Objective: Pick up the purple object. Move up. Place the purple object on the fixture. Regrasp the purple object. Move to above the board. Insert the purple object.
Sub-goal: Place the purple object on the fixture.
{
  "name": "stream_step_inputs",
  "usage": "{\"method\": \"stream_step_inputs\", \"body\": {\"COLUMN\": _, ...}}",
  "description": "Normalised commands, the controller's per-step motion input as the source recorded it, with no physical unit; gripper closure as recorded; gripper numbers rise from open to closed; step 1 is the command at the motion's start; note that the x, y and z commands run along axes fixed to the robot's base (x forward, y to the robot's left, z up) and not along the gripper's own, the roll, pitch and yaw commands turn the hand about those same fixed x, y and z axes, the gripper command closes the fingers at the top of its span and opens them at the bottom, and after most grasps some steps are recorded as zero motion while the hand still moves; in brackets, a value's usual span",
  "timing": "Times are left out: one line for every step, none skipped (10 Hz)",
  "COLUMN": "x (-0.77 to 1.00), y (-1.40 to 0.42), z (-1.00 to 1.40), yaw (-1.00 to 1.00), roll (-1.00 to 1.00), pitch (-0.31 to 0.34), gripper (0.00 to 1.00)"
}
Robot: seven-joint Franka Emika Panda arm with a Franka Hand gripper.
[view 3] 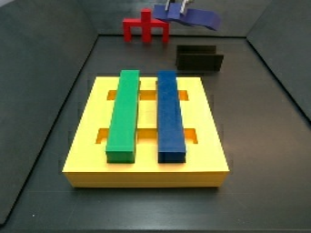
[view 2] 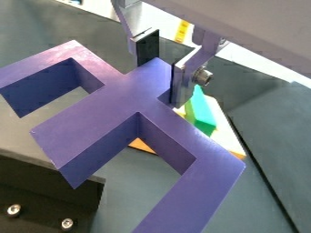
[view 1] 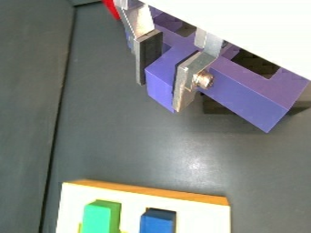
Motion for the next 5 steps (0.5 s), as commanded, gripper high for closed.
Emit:
{"method": "stream_step_inputs", "body": {"x": 0.18, "y": -0.02, "z": 0.07, "yaw": 0.68, "roll": 0.00, "pitch": 0.297, "gripper": 1.00}}
{"method": "stream_step_inputs", "body": {"x": 0.20, "y": -0.06, "z": 0.03, "yaw": 0.68, "roll": -0.04, "pitch": 0.297, "gripper": 1.00}}
{"method": "stream_step_inputs", "body": {"x": 0.33, "y": -0.08, "z": 0.00, "yaw": 0.59, "roll": -0.15, "pitch": 0.343, "gripper": 1.00}}
{"method": "stream_step_inputs", "body": {"x": 0.34, "y": 0.01, "z": -0.14, "yaw": 0.37, "roll": -0.54, "pitch": 0.277, "gripper": 1.00}}
{"method": "stream_step_inputs", "body": {"x": 0.27, "y": 0.08, "z": -0.11, "yaw": 0.31, "roll": -0.67, "pitch": 0.229, "gripper": 1.00}}
